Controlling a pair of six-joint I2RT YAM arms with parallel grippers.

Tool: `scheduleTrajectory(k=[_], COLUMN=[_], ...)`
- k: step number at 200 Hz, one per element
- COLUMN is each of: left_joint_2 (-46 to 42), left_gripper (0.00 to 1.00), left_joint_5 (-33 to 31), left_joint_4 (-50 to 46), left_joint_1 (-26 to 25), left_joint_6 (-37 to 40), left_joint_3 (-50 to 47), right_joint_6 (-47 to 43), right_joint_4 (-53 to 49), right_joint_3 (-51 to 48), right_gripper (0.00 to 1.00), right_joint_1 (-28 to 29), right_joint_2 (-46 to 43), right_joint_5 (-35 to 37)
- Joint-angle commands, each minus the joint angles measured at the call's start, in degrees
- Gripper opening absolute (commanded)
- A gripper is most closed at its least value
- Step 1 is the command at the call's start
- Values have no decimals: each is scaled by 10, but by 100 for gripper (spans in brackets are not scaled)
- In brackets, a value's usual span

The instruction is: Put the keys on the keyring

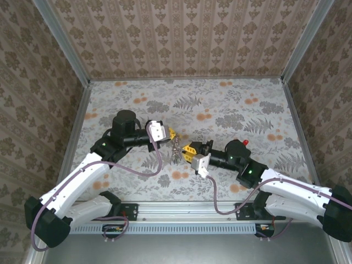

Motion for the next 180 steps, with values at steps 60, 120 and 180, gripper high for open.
scheduleTrajectory(k=[60, 120, 180], left_joint_2=[-12, -13, -14], left_gripper=[0, 0, 0], left_joint_5=[18, 16, 16], left_joint_4=[38, 37, 39], left_joint_1=[5, 5, 8], left_joint_6=[-23, -28, -34], left_joint_3=[9, 8, 10], right_joint_6=[5, 19, 2], right_joint_4=[56, 84, 62], right_joint_3=[-12, -17, -29], right_gripper=[19, 23, 30], right_joint_1=[15, 17, 19], right_joint_2=[23, 27, 14], right_joint_5=[31, 54, 32])
